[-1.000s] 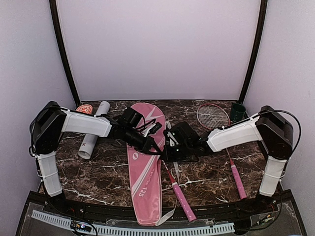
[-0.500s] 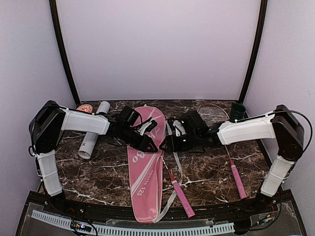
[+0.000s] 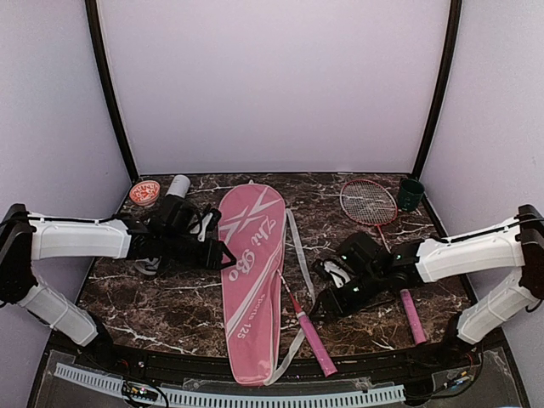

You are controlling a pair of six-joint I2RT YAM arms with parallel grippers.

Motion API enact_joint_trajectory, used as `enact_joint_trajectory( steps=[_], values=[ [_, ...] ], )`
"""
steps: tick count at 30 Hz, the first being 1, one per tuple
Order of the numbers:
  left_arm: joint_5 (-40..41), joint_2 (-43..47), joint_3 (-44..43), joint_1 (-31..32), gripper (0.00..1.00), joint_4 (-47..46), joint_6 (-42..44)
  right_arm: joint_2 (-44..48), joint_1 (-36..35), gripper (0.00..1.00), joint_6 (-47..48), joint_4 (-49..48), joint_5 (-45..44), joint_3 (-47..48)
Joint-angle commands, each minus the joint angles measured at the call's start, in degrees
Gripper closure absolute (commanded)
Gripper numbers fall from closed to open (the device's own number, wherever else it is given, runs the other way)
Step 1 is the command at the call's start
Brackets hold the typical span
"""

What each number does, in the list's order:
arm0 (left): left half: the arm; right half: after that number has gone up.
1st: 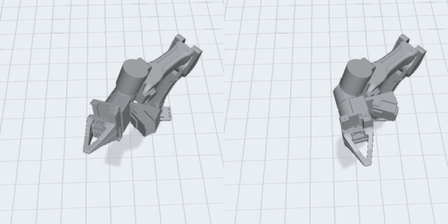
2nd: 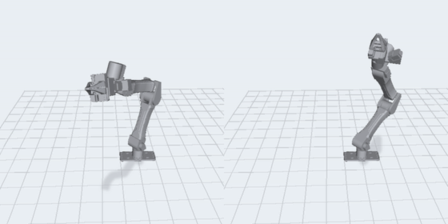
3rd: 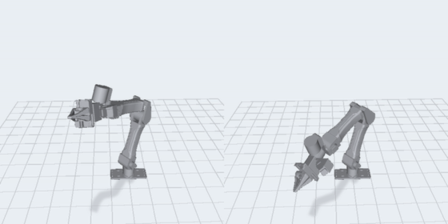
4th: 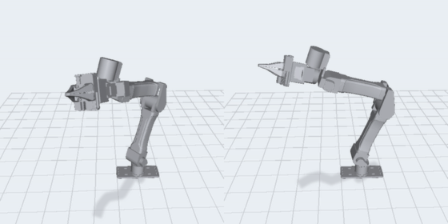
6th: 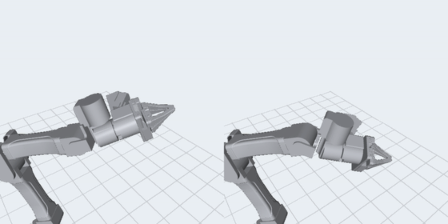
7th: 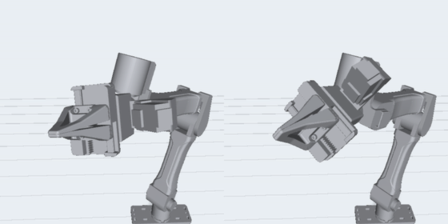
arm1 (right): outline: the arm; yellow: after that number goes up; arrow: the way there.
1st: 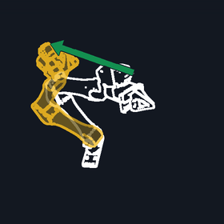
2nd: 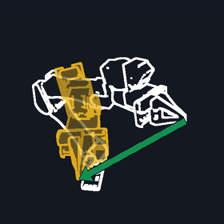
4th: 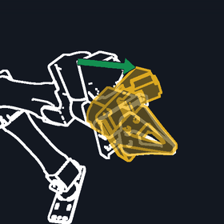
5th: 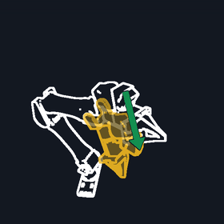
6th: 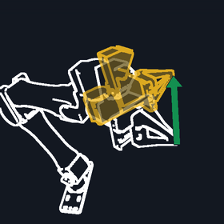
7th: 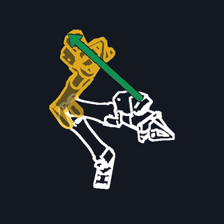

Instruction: Pack up the badminton gear

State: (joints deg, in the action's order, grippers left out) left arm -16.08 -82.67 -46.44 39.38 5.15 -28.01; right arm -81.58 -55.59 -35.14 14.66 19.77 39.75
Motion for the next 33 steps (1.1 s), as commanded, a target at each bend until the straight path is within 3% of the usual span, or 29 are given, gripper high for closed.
enact_joint_trajectory(
  steps=[1,15,26,33],
  values=[
    [6.5,2.1,5.6,-0.1,0.43,0.1,-6.4,1.8,-3.3,0.46,-4.3,-0.7,2.5,-3.2],
    [9.1,-1.8,8.1,3.6,0.44,-1.8,-9.9,-4.2,-5.1,0.57,-8.9,-11.8,7.7,-6.8],
    [6.1,-8.0,6.1,4.2,0.61,-4.9,-7.7,-7.4,-4.5,0.99,-11.2,-15.7,4.3,-4.5],
    [5.8,-13.2,1.4,4.1,0.66,-3.7,-4.1,-8.2,-4.2,1.0,-11.6,-18.0,3.5,-0.4]
  ],
)
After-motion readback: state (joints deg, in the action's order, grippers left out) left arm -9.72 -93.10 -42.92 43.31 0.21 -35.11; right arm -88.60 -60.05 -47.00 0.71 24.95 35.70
